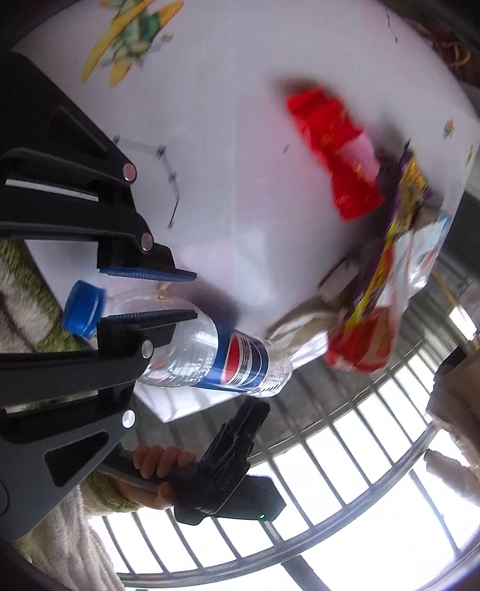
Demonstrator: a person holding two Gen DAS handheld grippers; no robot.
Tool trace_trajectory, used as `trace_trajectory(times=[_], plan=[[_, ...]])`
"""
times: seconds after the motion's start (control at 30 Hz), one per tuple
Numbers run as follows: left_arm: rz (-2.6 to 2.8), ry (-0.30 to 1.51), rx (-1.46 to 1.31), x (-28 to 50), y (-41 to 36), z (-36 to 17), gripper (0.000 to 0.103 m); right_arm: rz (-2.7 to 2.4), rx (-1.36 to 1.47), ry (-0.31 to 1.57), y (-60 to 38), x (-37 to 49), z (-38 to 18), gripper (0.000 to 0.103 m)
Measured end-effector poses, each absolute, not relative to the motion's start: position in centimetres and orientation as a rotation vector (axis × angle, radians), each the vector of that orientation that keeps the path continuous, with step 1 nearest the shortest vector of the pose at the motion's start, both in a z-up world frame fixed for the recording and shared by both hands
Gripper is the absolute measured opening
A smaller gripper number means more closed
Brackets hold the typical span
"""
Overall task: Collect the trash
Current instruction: 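Grasp the Pepsi bottle around its label with the right tool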
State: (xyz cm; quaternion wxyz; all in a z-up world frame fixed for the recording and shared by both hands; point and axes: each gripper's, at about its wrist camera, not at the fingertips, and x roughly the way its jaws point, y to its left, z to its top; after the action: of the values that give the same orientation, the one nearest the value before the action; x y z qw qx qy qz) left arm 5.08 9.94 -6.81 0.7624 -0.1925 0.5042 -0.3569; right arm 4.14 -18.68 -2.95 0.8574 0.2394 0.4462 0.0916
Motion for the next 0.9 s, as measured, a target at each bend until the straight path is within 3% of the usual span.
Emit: trace_trajectory(times=[0.07,0.23,0.37,0.4,0.43,0.57,0.9], plan=[[-0.824,1.108,-0.405,4.3,8.4,-7.1,0.013,0.174,0.552,0.993,-18.8,3.5,-4.1,0.067],[-0.880,1.133,-0.350,3.4,5.1,-7.5,0.013,0.174,0.744,1.046,-20.1,1.5,-6.0,0.074],[-0.906,1.166,-0.334,2.9,3.7,-8.0,0.013,0.225,0.844,1.067,-19.9,0.6,-7.1,0.074],[-0.908,1.170,-0.326,2.8,3.4,-8.0,0.013,0.247,0.858,1.065,-19.5,0.7,-7.4,0.072],[-0.910,1.170,-0.326,2.9,3.2,-8.1,0.011,0.263,0.854,1.063,-19.1,0.9,-7.4,0.063],[-0.883,1.154,-0.318,3.2,3.4,-7.8,0.010,0.304,0.798,1.053,-16.9,3.1,-7.1,0.059],[-0.708,1.066,-0.342,6.4,5.6,-7.4,0.010,0.265,0.680,0.990,-14.1,9.8,-6.3,0.058]])
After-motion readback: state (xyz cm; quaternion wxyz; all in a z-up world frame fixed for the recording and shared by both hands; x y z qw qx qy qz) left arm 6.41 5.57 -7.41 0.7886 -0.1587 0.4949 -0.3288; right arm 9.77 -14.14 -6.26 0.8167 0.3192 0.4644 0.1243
